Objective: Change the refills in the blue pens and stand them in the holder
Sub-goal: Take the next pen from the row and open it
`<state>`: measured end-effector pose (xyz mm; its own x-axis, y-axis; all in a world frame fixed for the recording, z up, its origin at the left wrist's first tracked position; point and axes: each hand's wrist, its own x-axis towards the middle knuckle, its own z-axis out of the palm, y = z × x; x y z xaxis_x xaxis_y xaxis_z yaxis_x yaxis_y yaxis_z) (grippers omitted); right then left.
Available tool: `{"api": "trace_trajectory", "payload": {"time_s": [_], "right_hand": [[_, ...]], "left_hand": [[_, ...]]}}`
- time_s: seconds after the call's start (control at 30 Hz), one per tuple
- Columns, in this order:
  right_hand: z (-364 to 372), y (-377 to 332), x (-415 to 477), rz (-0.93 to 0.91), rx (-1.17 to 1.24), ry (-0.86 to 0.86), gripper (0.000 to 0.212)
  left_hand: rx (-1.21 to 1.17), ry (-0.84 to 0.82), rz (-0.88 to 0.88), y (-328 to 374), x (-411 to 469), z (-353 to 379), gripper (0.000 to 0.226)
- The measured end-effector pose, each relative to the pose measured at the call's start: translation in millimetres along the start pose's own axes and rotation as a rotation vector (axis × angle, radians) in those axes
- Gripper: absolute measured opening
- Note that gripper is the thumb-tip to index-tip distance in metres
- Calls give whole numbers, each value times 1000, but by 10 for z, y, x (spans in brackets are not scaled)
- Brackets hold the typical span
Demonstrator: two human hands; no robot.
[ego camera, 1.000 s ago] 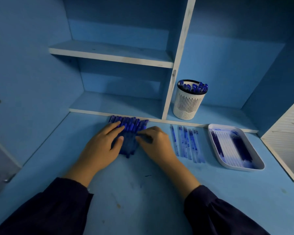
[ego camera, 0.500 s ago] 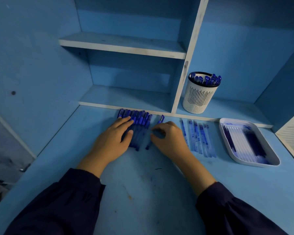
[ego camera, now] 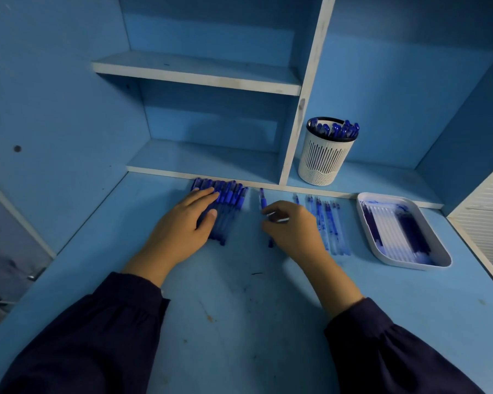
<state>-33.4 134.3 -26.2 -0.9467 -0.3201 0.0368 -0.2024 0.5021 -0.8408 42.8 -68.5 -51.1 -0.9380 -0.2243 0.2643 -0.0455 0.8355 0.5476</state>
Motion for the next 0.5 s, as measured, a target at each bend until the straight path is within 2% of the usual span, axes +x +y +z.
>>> {"api": "trace_trajectory", "payload": {"time_s": [0.13,0.23,0.37,0.5], "right_hand": [[-85,22,-83,129,445,-50,23],[-88,14,-203,128,683,-62,23],[-84,-34,-386,26,740,-69,23],[-70,-77,-540,-62,701,-66,25]], "left_hand": [[-108,94,112,183,-14,33,42],[-373,105,117,424,-66,109,41],[-760,33,-45,687,-136,224,44],[-898,76,-109,814,-160,237,42]]}}
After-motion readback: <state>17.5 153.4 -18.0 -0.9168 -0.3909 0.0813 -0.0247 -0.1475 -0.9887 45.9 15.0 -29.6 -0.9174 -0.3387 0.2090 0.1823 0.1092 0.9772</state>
